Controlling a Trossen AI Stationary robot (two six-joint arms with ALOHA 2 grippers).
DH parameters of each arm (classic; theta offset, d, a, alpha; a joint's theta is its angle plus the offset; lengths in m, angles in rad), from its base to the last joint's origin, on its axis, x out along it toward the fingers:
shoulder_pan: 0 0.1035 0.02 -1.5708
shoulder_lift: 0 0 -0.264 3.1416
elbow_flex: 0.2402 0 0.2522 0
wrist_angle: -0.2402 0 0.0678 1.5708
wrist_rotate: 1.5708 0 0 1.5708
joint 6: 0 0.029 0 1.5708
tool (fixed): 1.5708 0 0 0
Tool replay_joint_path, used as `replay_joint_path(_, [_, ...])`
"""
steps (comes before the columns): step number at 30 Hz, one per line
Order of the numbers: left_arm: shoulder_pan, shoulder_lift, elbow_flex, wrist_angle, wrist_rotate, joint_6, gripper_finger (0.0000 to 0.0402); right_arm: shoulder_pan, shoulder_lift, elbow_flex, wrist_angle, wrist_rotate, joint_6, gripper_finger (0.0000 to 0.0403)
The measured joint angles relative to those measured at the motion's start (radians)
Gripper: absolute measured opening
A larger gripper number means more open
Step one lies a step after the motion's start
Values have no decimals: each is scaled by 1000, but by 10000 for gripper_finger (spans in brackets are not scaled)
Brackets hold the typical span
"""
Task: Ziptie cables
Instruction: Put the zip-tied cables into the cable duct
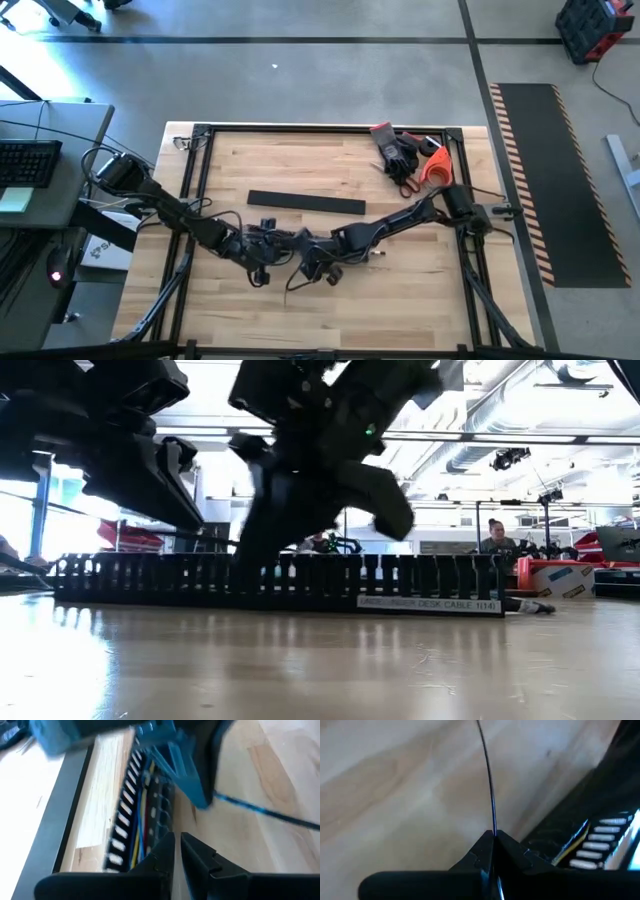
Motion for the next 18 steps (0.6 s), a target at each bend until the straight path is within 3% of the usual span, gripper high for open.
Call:
replay_joint_path(9, [-18, 0, 0, -6, -9, -28, 14, 58, -56, 0, -218, 228, 102, 0])
replay_joint_path(14, [-18, 0, 1, 2, -14, -29, 14, 98, -74, 0, -256, 384, 123, 0])
replay_joint_path(18, [-18, 0, 1, 3, -15, -30, 14, 115, -87, 0, -283, 436, 170, 0])
